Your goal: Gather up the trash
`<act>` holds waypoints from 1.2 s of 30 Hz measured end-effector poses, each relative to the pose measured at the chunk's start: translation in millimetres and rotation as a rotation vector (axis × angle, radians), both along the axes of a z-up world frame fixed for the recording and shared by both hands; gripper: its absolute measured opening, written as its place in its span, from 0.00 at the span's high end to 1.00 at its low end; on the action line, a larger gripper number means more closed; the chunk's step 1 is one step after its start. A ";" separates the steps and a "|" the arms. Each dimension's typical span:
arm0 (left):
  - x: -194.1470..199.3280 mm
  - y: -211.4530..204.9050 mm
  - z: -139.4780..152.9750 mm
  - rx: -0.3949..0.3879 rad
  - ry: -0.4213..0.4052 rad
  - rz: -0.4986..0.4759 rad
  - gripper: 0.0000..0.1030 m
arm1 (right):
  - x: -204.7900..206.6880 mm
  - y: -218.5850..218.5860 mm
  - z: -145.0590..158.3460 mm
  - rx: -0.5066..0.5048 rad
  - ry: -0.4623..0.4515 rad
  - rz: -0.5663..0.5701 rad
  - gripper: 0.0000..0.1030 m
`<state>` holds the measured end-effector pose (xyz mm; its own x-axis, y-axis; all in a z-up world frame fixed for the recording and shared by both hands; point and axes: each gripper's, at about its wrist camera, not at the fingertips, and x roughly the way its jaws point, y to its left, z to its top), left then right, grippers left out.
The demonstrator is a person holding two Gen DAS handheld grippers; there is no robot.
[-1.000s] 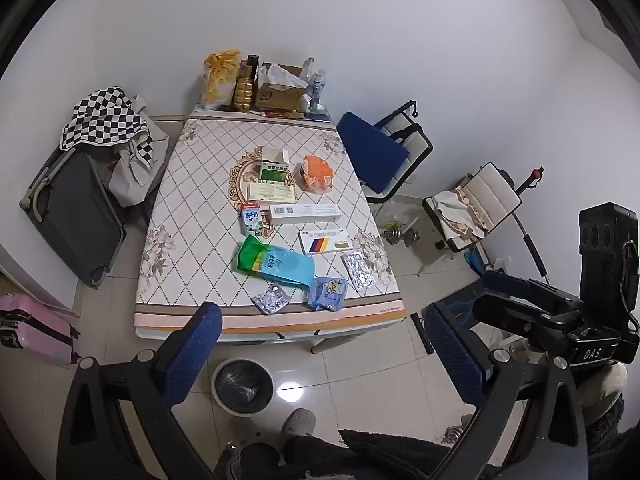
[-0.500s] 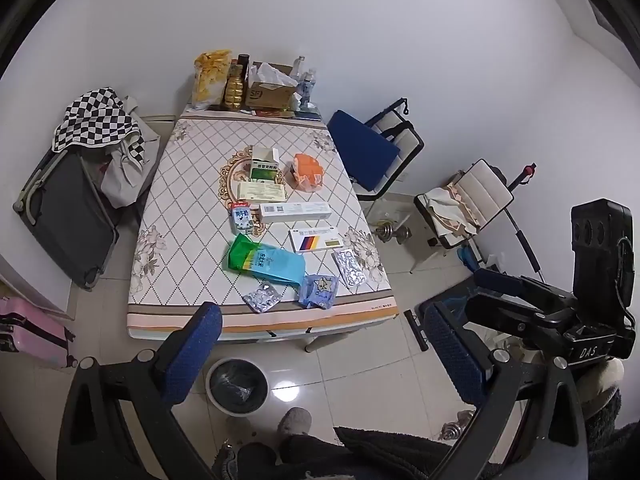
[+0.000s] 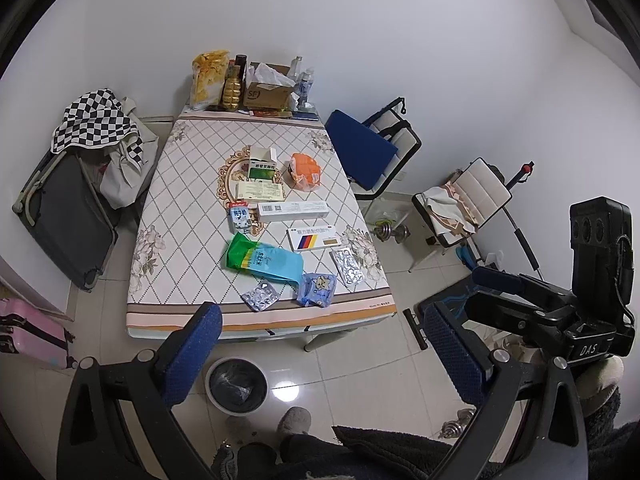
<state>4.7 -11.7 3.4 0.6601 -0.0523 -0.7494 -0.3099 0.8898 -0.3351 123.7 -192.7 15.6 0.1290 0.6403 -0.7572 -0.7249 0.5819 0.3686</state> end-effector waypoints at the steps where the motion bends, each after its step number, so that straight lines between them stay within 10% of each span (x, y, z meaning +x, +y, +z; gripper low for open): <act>1: 0.4 -0.6 0.4 -0.002 -0.002 -0.001 0.00 | 0.2 -0.9 -0.4 0.002 0.003 -0.001 0.00; 36: -6.2 -1.2 -2.3 -0.027 -0.029 -0.031 0.00 | -0.3 -8.5 1.7 0.001 0.004 -0.018 0.00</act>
<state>-1.5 -12.9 1.1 0.6791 -0.0931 -0.7281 -0.2723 0.8892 -0.3676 123.4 -201.2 17.3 0.1373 0.6385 -0.7573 -0.7128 0.5946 0.3721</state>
